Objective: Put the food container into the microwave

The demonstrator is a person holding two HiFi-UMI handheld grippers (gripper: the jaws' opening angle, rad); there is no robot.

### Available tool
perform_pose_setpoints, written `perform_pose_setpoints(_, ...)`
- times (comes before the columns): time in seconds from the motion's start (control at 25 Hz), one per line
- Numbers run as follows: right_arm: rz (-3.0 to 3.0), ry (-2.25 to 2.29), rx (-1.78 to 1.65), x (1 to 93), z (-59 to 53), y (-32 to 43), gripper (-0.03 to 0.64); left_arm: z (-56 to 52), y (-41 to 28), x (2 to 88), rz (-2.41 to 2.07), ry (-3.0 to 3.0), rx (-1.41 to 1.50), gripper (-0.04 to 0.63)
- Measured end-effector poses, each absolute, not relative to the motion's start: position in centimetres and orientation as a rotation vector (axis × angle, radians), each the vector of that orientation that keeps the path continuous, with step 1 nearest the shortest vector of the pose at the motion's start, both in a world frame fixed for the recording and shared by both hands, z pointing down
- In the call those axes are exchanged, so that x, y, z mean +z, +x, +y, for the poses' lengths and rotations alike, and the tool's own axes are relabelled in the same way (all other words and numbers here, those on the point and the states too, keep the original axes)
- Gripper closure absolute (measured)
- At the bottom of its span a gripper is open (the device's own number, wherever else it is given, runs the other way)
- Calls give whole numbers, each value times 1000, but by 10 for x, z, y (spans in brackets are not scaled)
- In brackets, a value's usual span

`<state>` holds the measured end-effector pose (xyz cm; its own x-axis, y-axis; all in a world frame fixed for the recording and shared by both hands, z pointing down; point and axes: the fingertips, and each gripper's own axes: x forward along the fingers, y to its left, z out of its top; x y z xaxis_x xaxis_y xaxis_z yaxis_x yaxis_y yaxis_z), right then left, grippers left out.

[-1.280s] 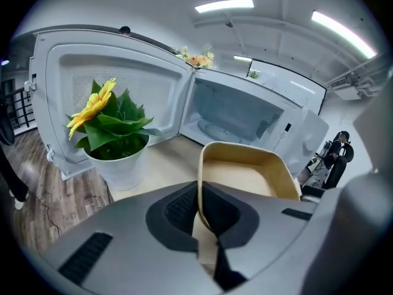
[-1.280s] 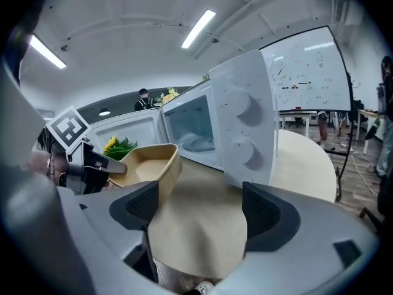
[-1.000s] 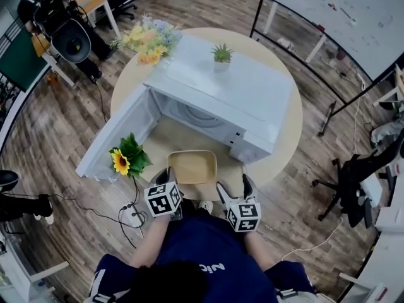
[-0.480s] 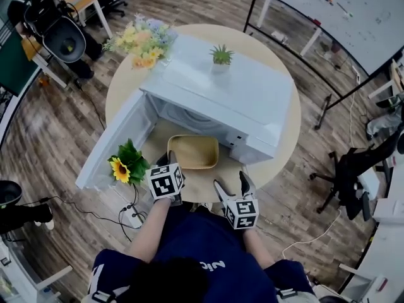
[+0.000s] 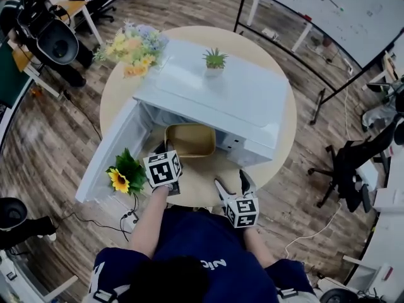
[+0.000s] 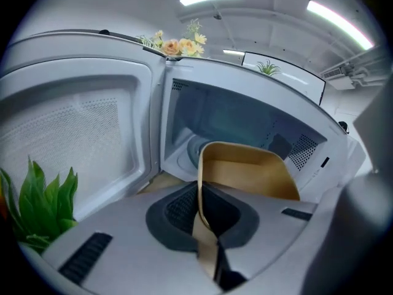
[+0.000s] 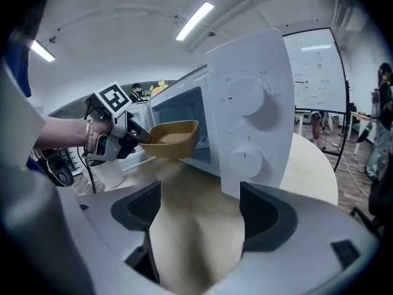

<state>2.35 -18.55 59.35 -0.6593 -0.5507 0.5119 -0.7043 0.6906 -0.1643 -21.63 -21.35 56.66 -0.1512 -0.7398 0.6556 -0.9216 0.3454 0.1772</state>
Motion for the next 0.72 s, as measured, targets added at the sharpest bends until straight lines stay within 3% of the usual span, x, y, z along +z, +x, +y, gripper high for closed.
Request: perform_pose_setpoints(0.72, -2388, 1105, 473, 592, -189, 47, 227, -277, -228, 574, -1858, 1560, 428, 589)
